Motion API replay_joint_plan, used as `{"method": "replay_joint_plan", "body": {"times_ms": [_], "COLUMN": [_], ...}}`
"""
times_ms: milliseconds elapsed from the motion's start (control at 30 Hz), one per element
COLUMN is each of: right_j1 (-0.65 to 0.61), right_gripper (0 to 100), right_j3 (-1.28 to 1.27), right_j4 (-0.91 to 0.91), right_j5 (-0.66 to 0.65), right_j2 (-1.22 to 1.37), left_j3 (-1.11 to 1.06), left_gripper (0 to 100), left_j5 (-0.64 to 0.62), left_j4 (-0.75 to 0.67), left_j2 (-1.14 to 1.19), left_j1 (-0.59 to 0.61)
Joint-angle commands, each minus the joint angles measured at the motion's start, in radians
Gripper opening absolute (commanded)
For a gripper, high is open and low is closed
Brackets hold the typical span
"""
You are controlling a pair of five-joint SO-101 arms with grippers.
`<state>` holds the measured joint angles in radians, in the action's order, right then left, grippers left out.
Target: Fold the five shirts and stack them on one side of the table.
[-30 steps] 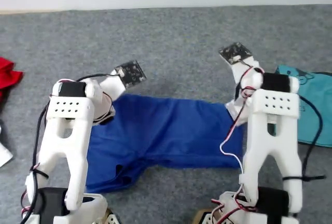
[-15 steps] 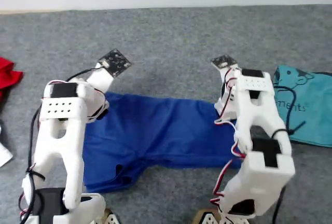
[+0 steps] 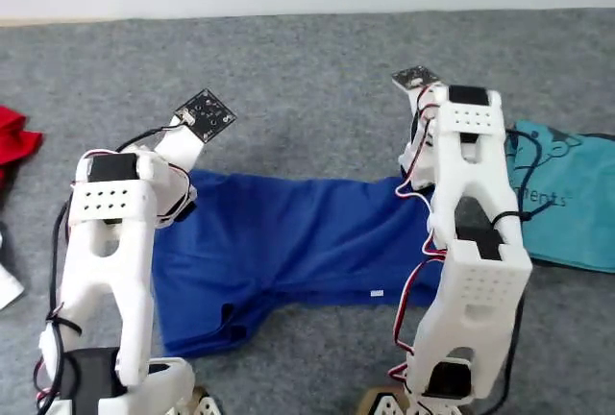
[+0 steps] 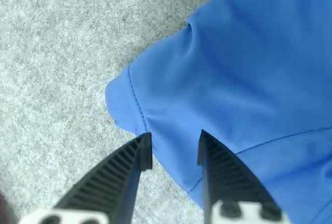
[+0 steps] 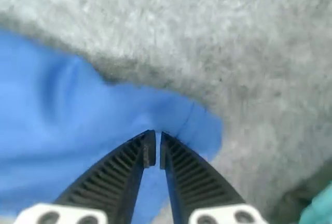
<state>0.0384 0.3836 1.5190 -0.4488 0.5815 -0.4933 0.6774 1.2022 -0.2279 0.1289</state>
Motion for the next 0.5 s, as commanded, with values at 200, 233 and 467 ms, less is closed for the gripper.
{"method": "replay_joint_plan", "body": {"times_ms": [200, 233, 467], "right_j1": [-0.091, -0.102, -0.096], "right_gripper": [3.2, 3.2, 3.2], "right_j3": [0.092, 0.087, -0.068], "right_j4": [0.274, 0.274, 0.272], "right_j5": [0.008, 0.009, 0.009], "right_j2": [-0.24, -0.28, -0.507], "left_j3": [0.056, 0.061, 0.119], "left_gripper": [15, 15, 5], "left_j5": [-0.011, -0.011, -0.002], "left_j4": [-0.006, 0.008, 0.356], "left_j2": [-0.028, -0.028, -0.023], "left_j1": [0.002, 0.002, -0.074]}}
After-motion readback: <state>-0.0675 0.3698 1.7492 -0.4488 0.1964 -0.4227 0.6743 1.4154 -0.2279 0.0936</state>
